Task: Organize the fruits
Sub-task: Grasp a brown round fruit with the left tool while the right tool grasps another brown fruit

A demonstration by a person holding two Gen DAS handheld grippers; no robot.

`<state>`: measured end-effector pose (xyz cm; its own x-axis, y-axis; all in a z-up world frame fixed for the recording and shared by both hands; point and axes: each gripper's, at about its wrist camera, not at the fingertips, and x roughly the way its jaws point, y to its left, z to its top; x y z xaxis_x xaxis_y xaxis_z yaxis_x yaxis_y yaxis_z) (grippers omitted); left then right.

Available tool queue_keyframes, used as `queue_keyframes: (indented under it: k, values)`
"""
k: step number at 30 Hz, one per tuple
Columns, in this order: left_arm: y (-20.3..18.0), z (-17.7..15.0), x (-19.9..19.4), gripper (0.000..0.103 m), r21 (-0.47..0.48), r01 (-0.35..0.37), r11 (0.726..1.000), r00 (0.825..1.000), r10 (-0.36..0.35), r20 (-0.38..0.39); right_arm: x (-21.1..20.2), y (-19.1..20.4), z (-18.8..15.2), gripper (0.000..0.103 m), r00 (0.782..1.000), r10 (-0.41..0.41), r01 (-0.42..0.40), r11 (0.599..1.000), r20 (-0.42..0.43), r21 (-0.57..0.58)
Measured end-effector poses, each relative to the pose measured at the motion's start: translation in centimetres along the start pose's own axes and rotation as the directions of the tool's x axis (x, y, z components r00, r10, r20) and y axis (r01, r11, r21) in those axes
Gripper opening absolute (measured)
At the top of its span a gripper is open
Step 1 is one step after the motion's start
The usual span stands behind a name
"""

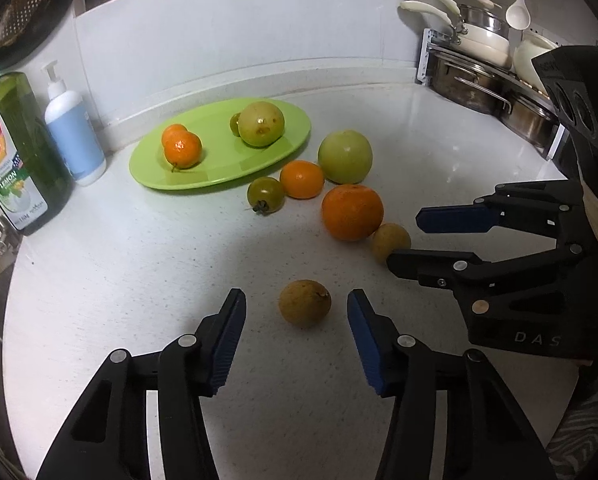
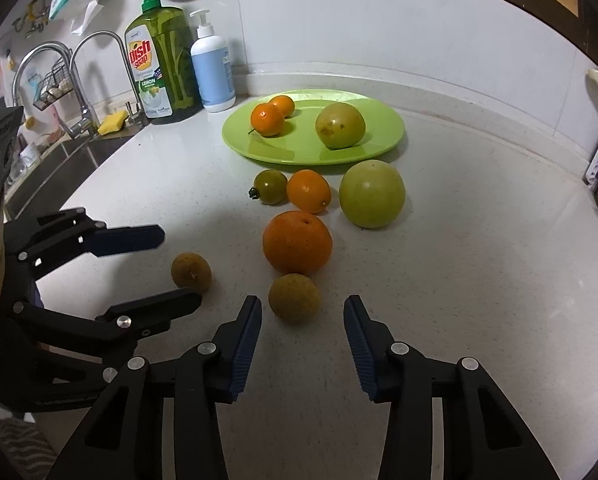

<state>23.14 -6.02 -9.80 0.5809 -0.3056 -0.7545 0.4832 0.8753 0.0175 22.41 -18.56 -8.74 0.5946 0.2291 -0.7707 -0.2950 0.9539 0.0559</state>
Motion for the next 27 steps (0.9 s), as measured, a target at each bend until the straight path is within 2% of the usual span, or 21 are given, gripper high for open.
queue_keyframes:
  k: [2,7,13,15,27]
  values:
    - [0.0,0.0,0.2,0.046,-0.007,0.008,1.0,1.0,-0.008,-0.005,0.2,-0.1,0.0,0.04,1.0,0.008,-0.007,1.0,-0.005,0.008]
    - [0.2,-0.1,0.6,0.04,-0.024,0.021,0.999,1.0,-0.022,-0.018,0.7,0.0,0.1,0.04,1.0,0.013,-0.013,1.0,-0.012,0.016]
    - [0.3,0.1,0.9,0.03,-0.037,0.036,0.999,0.999,-0.037,-0.026,1.0,0.0,0.3,0.034,1.0,0.021,-0.021,1.0,-0.021,0.023]
    - [0.3,0.1,0.9,0.029,-0.043,0.041,0.998,0.999,-0.042,-0.027,0.9,0.0,0.3,0.031,0.999,0.023,-0.023,0.999,-0.022,0.026]
    - [0.4,0.4,-0.5,0.029,-0.069,0.05,0.996,0.999,-0.05,0.006,0.3,0.2,0.1,0.031,1.0,0.018,-0.018,0.999,-0.011,0.037]
